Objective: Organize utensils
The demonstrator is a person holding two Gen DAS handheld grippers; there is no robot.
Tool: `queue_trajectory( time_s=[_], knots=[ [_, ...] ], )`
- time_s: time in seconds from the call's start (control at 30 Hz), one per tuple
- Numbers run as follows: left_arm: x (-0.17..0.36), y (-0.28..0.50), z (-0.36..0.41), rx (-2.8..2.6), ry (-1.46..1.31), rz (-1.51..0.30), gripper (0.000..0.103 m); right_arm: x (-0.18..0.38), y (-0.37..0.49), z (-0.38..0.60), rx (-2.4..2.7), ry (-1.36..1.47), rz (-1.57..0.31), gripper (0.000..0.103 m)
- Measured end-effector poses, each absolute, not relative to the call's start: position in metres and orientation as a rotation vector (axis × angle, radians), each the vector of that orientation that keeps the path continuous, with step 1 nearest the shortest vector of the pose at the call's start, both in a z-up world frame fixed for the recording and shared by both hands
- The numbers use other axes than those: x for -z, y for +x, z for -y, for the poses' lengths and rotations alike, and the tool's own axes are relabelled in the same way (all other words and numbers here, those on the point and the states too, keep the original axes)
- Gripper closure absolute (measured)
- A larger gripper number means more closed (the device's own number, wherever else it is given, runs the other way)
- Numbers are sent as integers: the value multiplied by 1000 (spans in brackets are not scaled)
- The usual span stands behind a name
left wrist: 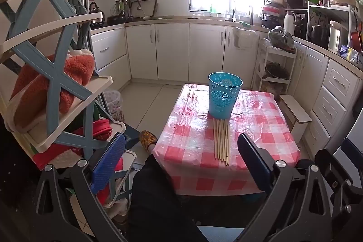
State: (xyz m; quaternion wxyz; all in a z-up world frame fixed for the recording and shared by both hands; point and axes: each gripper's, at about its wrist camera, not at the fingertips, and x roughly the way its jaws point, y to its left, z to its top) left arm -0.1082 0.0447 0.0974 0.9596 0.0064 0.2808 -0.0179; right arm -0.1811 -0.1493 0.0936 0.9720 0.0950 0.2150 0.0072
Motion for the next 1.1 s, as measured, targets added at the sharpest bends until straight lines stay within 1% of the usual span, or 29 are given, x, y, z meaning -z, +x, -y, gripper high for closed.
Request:
queue_trajectory(
  time_s=[1.1],
  knots=[
    [-106,-122,-39,27,5,-574,8,-97,-180,153,-16,188,-441,7]
  ],
)
